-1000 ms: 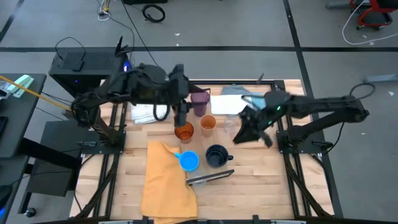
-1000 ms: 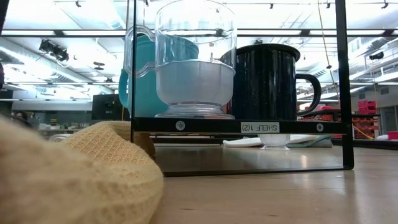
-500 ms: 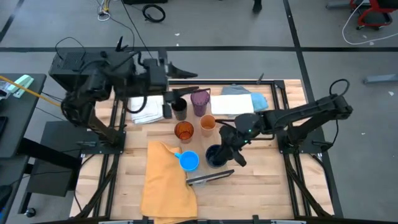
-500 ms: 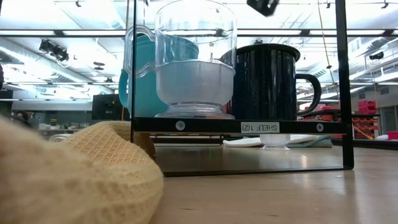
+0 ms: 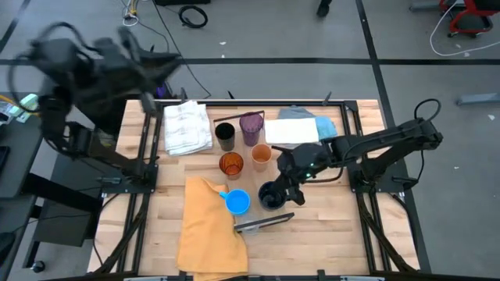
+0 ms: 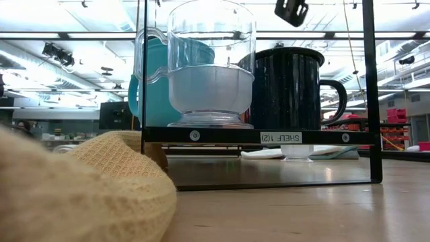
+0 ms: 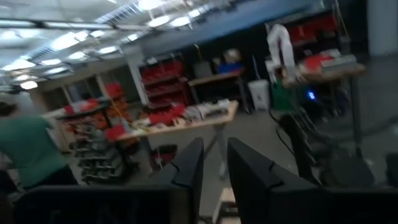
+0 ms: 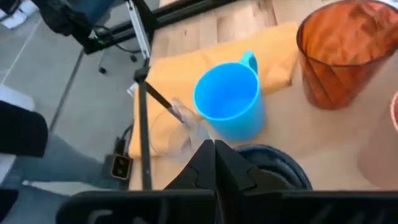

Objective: Stack small to large cups/mugs on shelf
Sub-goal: Adjust the dark blue mug on the shelf

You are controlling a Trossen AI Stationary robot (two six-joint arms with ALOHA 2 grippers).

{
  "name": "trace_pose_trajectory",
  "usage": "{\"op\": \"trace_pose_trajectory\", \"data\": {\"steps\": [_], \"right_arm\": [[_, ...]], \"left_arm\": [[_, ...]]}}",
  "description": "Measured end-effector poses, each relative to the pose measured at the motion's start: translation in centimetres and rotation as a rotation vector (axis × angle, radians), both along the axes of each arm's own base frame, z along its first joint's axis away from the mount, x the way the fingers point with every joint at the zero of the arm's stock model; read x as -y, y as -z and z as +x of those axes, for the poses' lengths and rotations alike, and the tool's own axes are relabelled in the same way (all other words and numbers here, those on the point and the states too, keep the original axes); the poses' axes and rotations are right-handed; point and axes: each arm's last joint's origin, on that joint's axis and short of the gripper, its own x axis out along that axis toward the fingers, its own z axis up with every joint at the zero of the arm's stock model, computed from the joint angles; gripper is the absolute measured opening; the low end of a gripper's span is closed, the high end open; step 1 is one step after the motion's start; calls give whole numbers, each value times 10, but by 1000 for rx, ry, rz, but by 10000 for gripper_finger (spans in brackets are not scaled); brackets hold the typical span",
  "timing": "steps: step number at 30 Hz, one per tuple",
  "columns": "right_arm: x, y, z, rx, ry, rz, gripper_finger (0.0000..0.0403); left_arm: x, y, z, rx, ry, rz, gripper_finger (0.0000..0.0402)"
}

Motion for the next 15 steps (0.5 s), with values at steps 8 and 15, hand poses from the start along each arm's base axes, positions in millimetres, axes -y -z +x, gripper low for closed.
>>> {"op": "trace_pose_trajectory", "data": {"steps": [8, 15], "right_arm": [[-12, 31, 19, -108, -42, -46, 2], [-22, 57, 28, -195, -38, -162, 1]], "left_arm": [[-1, -8, -39, 85, -13, -35, 57], [-1, -6, -38, 61, -13, -35, 60]]}}
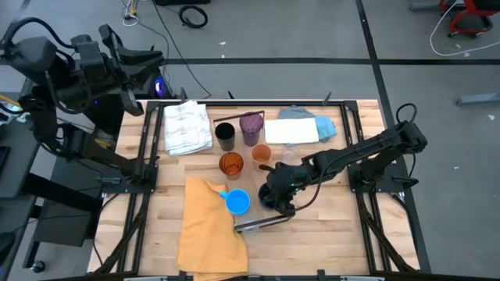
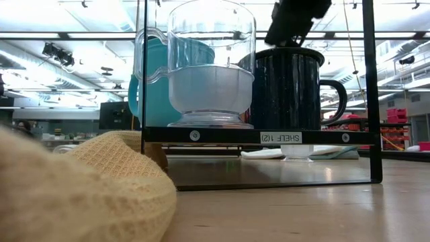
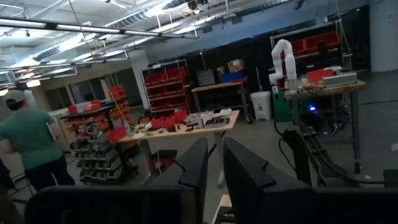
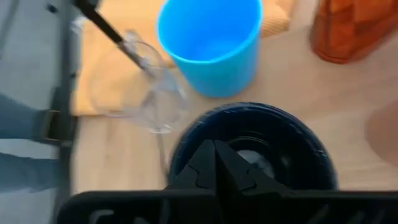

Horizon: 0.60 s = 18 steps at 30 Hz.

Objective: Stack small to large cups/mugs on shelf
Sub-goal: Adjust the dark blue mug on the shelf

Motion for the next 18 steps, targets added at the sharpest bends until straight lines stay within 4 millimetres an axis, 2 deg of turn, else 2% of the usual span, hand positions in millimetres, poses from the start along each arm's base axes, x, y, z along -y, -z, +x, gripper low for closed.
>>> {"op": "trace_pose_trajectory", "data": {"steps": [11, 18], "right_arm": [[1, 9, 3, -9, 38, -133, 0], [-2, 27, 11, -67, 32, -143, 0]], "left_arm": [[0, 2, 3, -29, -4, 19, 53], [0, 2, 3, -32, -5, 26, 55]]}}
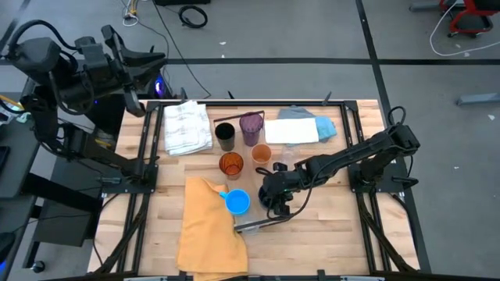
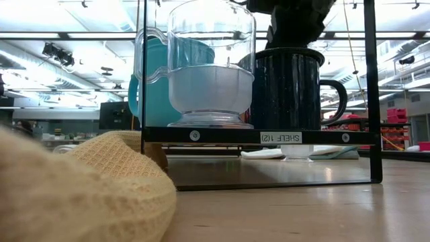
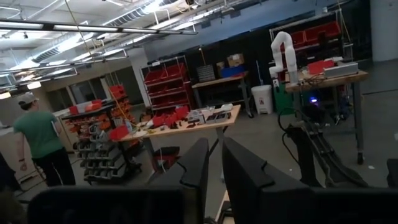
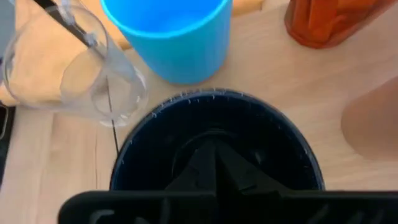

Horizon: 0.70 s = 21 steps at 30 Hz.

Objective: Stack small to large cups/mugs on shelf
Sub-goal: Adjust the dark blue mug on the shelf

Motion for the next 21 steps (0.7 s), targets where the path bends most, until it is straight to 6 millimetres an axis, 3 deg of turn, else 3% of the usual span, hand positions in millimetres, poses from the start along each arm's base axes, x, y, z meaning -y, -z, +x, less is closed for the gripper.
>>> {"op": "trace_pose_trajectory", "data": {"steps": [21], "right_arm": [[12, 3, 5, 36, 131, -184, 0]], "left_arm": [[0, 0, 0, -6, -2, 15, 56]]}}
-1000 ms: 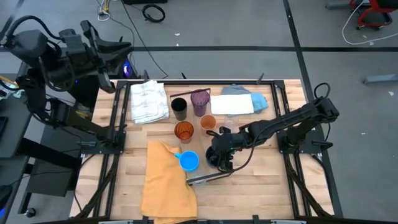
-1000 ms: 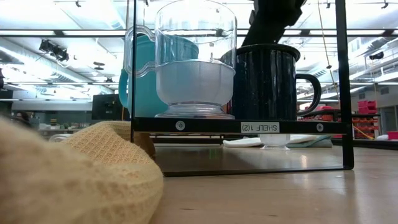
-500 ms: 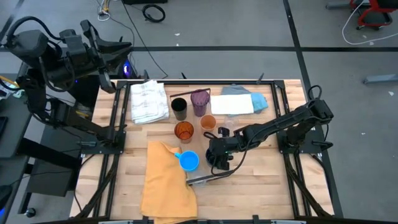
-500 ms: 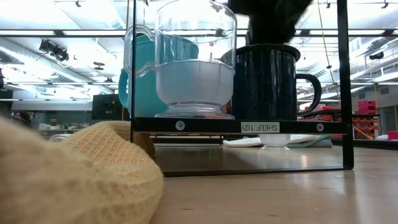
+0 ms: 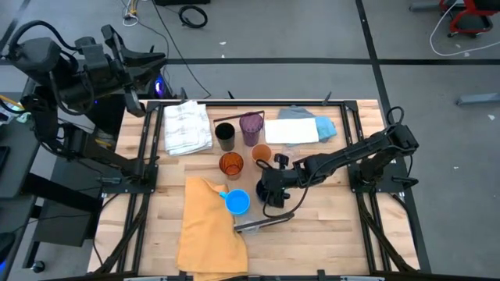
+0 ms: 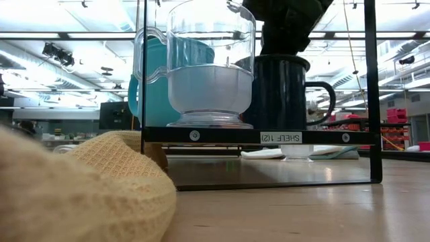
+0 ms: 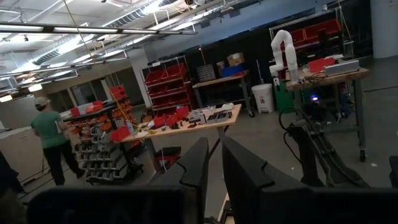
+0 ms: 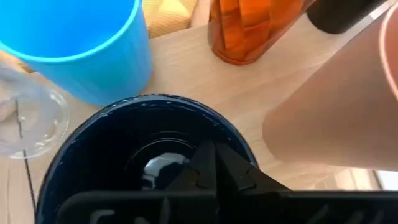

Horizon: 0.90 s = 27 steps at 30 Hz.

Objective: Stack small to large cups/mugs on shelf
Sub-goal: Adjust the dark blue mug on the shelf, then adjust the transparent mug on the shelf

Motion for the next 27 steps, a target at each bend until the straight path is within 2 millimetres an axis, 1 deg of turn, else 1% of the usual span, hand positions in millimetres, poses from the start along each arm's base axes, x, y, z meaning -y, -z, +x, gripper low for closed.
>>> {"op": "trace_pose_trajectory", "data": {"steps": [9, 21, 24, 27], "right_arm": [[7, 0, 2, 7, 33, 1, 0], [18, -2, 5, 27, 66, 3, 0], [18, -2, 6, 26, 41, -11, 0], [17, -2, 6, 24, 8, 18, 1]], "left_arm": [[0, 0, 0, -1, 0, 1, 46], [0, 0, 0, -2, 0, 1, 53], [0, 1, 0, -10, 0, 0, 49], [0, 2, 0, -18, 0, 0, 46]]}}
